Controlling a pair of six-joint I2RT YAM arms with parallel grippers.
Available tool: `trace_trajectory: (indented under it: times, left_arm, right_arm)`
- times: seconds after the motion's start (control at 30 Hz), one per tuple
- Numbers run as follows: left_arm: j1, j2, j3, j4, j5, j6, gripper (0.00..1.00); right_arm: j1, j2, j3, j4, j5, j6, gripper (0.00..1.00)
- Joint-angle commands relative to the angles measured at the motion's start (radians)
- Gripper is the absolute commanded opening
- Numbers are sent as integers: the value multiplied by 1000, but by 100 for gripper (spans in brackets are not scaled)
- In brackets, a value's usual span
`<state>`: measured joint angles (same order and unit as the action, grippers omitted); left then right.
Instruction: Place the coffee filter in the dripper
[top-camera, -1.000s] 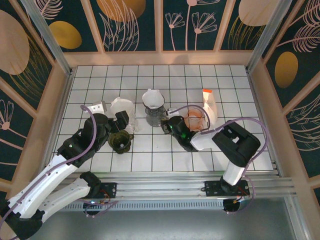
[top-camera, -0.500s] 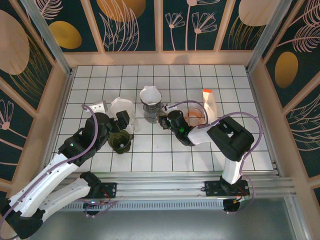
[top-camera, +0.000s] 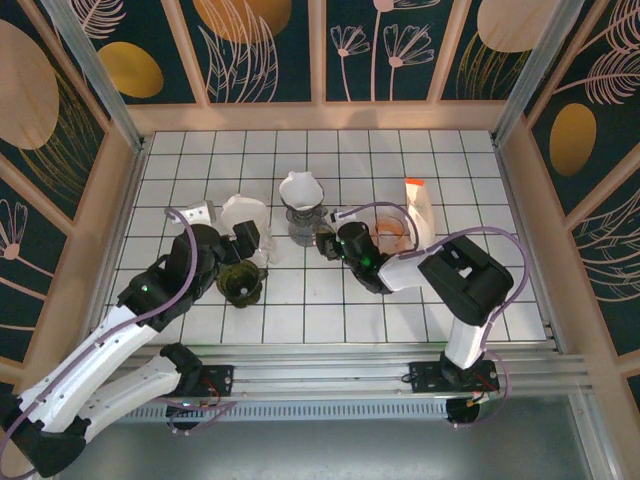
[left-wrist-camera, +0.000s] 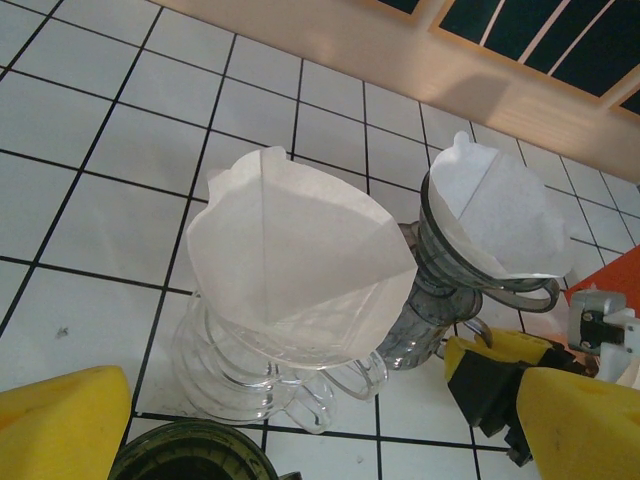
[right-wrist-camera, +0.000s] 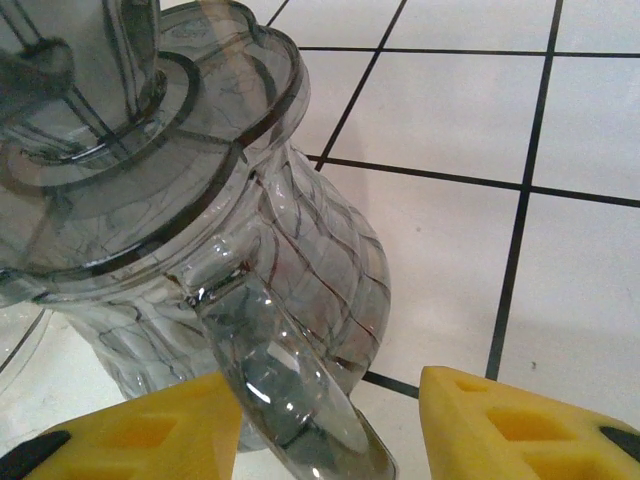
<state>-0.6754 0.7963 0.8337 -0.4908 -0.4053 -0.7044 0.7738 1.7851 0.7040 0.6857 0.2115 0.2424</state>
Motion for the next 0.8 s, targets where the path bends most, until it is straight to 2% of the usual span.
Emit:
trace_trajectory:
  times: [0.0, 0.57, 0.77]
  left_arm:
    - [-3, 9, 34, 6, -14, 13, 99]
    - [-2, 47, 60, 35, 15, 34, 99]
    - [-1, 34, 70, 7, -31, 33, 99]
  right_arm:
    - [-5, -50, -24, 28, 17, 8, 53]
    - [5, -194, -115, -40, 11, 57, 60]
    - [17, -310, -167, -105, -85, 102, 61]
